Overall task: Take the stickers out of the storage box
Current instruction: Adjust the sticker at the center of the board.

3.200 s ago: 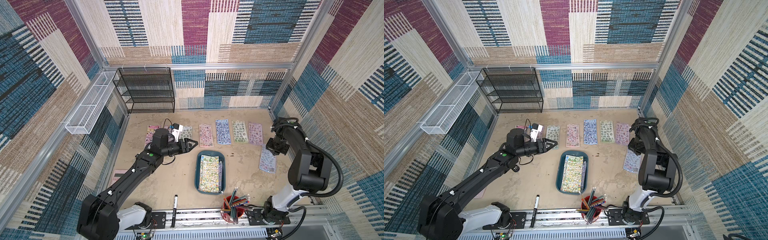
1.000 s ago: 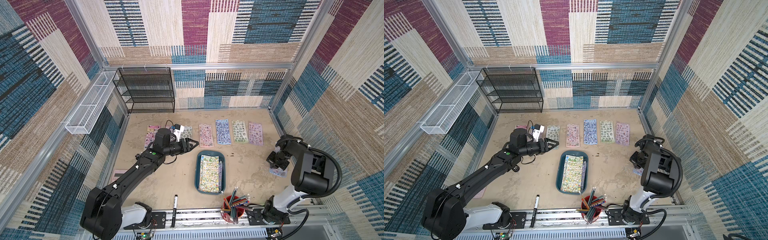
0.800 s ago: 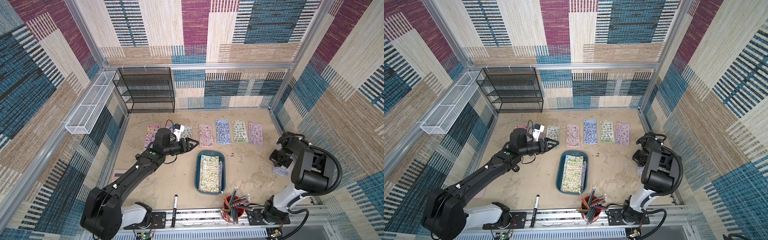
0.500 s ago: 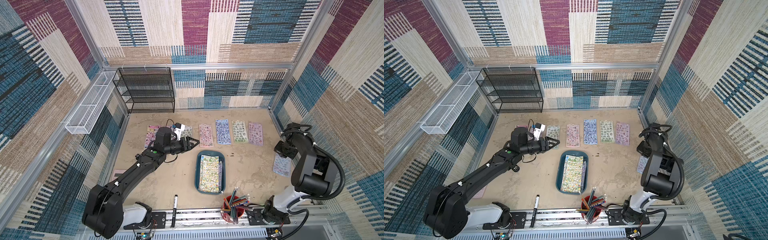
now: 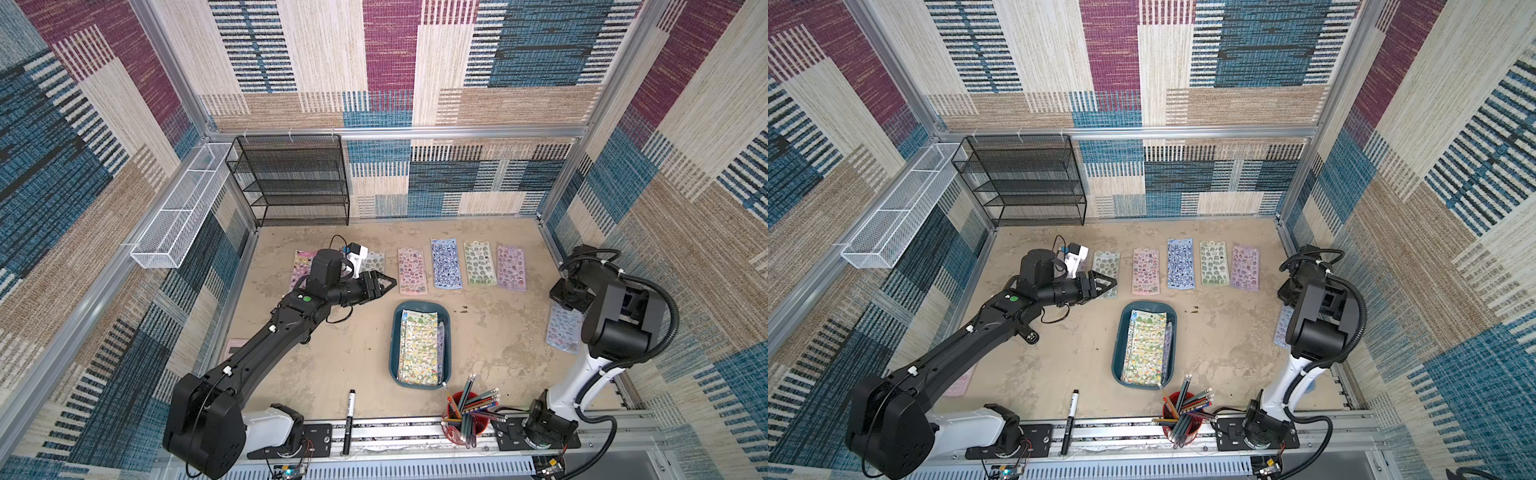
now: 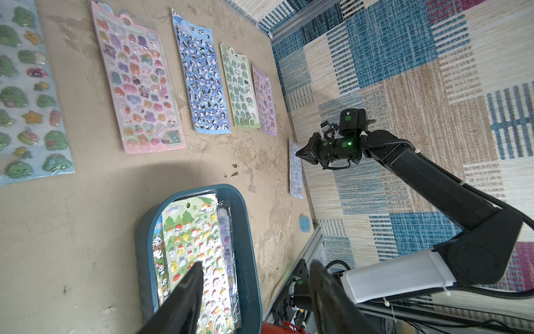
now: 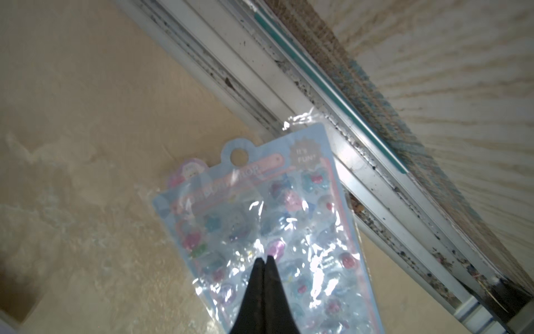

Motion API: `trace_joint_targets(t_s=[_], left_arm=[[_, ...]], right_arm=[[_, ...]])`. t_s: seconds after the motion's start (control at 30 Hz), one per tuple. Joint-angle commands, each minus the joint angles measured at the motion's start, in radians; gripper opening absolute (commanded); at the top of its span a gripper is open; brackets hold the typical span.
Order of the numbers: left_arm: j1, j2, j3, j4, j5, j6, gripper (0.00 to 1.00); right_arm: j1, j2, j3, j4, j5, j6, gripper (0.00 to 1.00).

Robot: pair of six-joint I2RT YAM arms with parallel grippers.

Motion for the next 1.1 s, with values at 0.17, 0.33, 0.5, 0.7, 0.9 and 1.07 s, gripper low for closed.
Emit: trace_joint_targets(t_s=[0.17,0.33,0.5,0.7,0.9,1.07], left_arm=[[0.0,-0.003,0.014,-0.056,-0.056,0.023,0.58],[0.001,-0.015,0.009,-0.074,-0.069,0.022,0.58],[0.0,-0.024,-0.01,-0.057,-0.074,0.002,0.58],[0.0,-0.006,-0.008,-0.041,-0.049,-0.011,0.58],[0.0,0.004,-0.014,-0.009,-0.039,-0.024,0.58],[-0.001,0.005,-0.022,0.02,-0.033,-0.026,0.58]], right_arm=[[0.0,0.061,-0.021,0.126,-0.189,-0.086,0.0],[0.002,0.061,-0.037,0.161,-0.304,-0.124,0.0],[0.019,0.027,-0.084,0.205,-0.408,-0.189,0.0],[0.032,-0.021,-0.082,0.16,-0.305,-0.154,0.0],[0.073,-0.179,-0.112,0.106,-0.235,-0.091,0.0],[0.118,-0.288,-0.214,0.041,-0.212,-0.009,0.0]])
